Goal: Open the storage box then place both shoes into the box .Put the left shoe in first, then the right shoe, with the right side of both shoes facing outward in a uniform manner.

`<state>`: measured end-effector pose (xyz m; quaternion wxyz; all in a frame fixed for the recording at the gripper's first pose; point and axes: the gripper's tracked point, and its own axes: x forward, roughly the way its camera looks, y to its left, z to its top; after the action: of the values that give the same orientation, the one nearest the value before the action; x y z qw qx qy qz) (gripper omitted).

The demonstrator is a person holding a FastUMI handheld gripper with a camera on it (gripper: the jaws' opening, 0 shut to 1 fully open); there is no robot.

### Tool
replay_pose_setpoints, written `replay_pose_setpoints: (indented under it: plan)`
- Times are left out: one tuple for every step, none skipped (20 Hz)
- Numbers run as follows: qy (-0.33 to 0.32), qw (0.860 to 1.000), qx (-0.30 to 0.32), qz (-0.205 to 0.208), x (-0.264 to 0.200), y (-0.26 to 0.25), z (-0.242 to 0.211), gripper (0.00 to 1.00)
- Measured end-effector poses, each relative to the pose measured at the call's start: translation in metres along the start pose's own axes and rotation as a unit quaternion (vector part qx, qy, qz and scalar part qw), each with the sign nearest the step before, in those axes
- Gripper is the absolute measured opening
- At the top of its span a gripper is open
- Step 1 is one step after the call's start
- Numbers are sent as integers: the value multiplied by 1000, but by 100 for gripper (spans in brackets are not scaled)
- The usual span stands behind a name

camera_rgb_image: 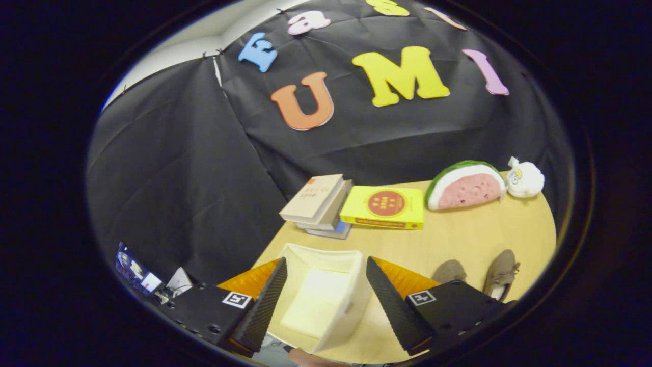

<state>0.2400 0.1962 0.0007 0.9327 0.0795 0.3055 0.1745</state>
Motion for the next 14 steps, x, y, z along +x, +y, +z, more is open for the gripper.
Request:
replay_pose_setpoints:
  plan:
    - [4, 1000, -5, -22, 0, -25, -7, 95]
    - [10, 999, -10, -44, 1, -48, -14, 95]
    - [20, 998, -13, -66, 2, -72, -24, 95]
    - [33, 996, -15, -81, 2, -91, -36, 95]
    - [49, 995, -16, -91, 2, -108, -48, 95]
    - [64, 993, -16, -102, 2, -123, -59, 95]
    - [78, 990, -17, -114, 0, -137, -71, 95]
    - [93, 988, -22, -124, 1, -151, -82, 95]
    - [106, 985, -26, -137, 4, -165, -95, 94]
    - [116, 982, -28, -146, 5, -177, -103, 94]
    - [127, 979, -27, -154, 6, -189, -113, 94]
    - [134, 978, -23, -160, 8, -198, -121, 94]
    - [143, 975, -19, -166, 11, -207, -128, 94]
    - [152, 974, -14, -170, 13, -213, -134, 94]
